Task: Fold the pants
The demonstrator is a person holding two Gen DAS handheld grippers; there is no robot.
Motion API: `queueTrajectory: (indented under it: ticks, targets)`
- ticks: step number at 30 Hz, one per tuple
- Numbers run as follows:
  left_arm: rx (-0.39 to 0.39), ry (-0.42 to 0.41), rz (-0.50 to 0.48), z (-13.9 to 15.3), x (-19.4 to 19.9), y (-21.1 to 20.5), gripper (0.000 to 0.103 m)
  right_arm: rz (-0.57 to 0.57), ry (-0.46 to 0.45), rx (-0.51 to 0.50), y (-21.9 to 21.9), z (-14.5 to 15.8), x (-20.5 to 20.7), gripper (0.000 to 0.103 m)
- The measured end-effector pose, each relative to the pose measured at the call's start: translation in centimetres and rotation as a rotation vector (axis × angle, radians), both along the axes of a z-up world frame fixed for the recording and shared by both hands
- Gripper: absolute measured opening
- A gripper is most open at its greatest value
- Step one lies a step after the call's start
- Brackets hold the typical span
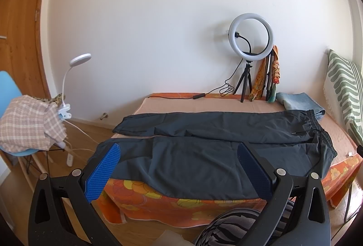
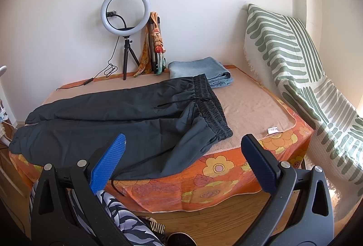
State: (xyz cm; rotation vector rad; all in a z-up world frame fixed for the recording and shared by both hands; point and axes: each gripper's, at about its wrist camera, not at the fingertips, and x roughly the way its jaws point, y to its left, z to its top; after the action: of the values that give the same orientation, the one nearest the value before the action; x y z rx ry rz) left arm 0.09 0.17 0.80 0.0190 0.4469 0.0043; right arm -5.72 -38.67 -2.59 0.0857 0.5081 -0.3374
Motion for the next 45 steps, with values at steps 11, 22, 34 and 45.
queueTrajectory:
  ticks: [11, 22, 34, 45]
  targets:
    - [0.005, 0.002, -0.004, 0.16, 0.20, -0.16, 0.103, 0.001, -0.001, 0.004, -0.10, -0.01, -0.17, 0.103]
    - [0.007, 0.003, -0.002, 0.08, 0.22, -0.32, 0.103, 0.003, 0.002, 0.002, 0.27, 0.05, 0.19, 0.103]
    - [0.003, 0.000, 0.000, -0.06, 0.25, -0.44, 0.103, 0.006, 0.002, 0.004, 0.24, 0.07, 0.17, 0.103]
    - [0.007, 0.006, 0.001, -0.34, 0.36, -0.55, 0.103, 0.006, 0.002, 0.006, 0.24, -0.09, 0.31, 0.103]
